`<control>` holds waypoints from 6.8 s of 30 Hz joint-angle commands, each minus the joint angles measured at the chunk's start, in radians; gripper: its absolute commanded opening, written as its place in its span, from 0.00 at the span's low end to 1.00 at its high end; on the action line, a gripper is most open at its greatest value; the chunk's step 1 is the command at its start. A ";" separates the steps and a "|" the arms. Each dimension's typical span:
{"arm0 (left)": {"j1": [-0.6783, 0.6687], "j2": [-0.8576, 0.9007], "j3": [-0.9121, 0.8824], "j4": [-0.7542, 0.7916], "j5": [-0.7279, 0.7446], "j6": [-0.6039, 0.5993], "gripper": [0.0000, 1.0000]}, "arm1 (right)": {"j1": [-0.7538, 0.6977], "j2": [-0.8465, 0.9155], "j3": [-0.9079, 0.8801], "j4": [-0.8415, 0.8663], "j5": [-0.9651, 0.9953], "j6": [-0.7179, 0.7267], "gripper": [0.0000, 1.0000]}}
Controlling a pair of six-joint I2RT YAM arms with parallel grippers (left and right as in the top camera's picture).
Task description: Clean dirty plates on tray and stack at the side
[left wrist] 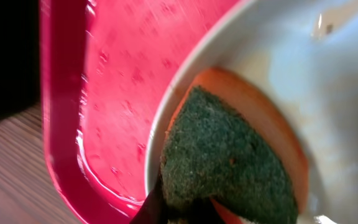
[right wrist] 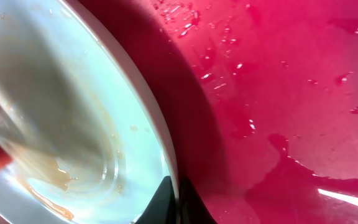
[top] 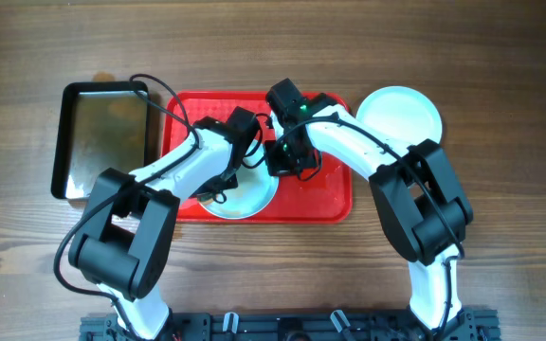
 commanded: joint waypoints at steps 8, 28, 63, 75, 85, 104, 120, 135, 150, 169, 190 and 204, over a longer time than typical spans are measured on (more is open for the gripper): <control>0.012 0.008 0.043 -0.031 -0.344 -0.177 0.04 | -0.013 -0.001 -0.018 0.002 0.079 0.005 0.04; 0.110 -0.284 0.055 -0.180 0.172 -0.237 0.11 | -0.014 -0.544 -0.013 -0.146 0.776 -0.224 0.04; 0.110 -0.284 0.055 -0.167 0.172 -0.180 0.04 | -0.064 -0.567 -0.067 -0.048 0.895 -0.009 0.04; 0.109 -0.284 0.055 -0.153 0.173 -0.181 0.04 | -0.719 -0.532 -0.231 0.050 0.299 0.016 0.04; 0.109 -0.284 0.055 -0.144 0.173 -0.181 0.04 | -0.723 -0.365 -0.325 0.177 0.285 0.066 0.48; 0.634 -0.248 0.055 0.278 0.080 -0.083 0.06 | -0.196 -0.362 -0.325 0.185 -0.217 -0.028 0.61; 0.653 -0.456 0.056 0.185 0.329 -0.083 0.75 | -0.169 -0.590 -0.324 0.034 -0.412 -0.069 0.41; 0.653 -1.009 0.056 -0.109 0.461 -0.083 1.00 | -0.169 -1.563 -0.325 -0.522 -0.051 -0.007 1.00; 0.653 -1.005 0.056 -0.109 0.461 -0.083 1.00 | -0.167 -1.602 -0.325 -0.526 0.032 0.064 1.00; 0.653 -1.005 0.056 -0.109 0.461 -0.083 1.00 | -0.532 -2.122 -1.301 0.834 -0.216 -0.495 1.00; 0.653 -1.005 0.056 -0.109 0.461 -0.083 1.00 | -0.566 -2.123 -1.476 0.833 0.270 -0.486 1.00; 0.653 -1.005 0.056 -0.109 0.461 -0.083 1.00 | -0.566 -2.122 -1.476 0.833 0.270 -0.486 1.00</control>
